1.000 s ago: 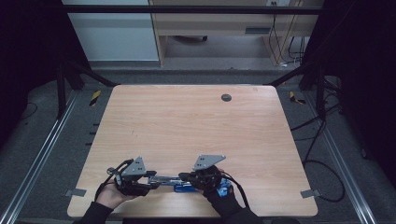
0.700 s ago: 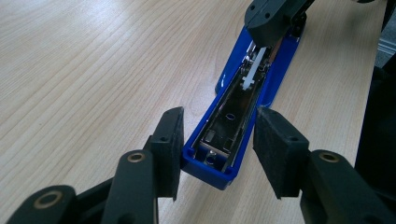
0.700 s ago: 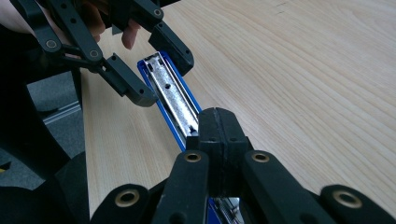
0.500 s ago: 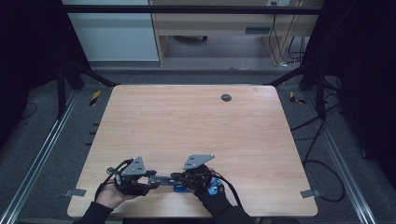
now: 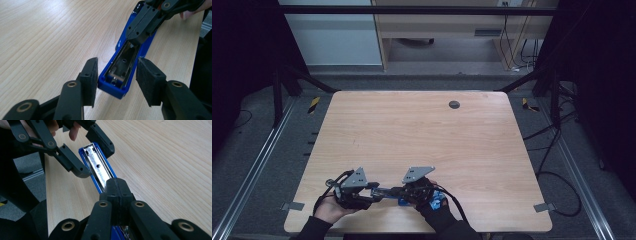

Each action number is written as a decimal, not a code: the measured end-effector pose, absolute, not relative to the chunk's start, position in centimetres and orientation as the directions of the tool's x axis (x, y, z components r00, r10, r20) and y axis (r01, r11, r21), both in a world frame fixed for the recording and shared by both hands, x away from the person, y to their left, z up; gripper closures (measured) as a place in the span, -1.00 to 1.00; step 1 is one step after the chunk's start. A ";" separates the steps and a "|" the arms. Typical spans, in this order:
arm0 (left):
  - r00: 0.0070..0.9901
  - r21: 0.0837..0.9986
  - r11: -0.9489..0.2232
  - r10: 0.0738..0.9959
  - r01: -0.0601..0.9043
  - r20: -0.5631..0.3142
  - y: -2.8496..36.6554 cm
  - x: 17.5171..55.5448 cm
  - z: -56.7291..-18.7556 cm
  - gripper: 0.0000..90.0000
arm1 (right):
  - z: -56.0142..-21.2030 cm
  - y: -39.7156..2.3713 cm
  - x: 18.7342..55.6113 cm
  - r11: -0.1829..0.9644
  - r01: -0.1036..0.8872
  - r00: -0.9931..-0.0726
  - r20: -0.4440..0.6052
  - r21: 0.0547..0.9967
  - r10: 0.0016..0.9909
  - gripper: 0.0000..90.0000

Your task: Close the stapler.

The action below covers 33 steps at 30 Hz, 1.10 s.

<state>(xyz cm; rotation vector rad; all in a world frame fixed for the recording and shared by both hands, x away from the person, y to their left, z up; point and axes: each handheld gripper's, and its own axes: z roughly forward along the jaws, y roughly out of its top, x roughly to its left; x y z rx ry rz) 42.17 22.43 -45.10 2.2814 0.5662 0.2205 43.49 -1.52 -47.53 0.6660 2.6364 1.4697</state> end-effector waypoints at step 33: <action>0.653 0.815 -0.379 0.757 0.438 0.001 27.1 43.1 -45.4 0.37 | -47.2 -1.9 43.6 0.440 0.345 -0.905 0.170 0.829 0.390 1.00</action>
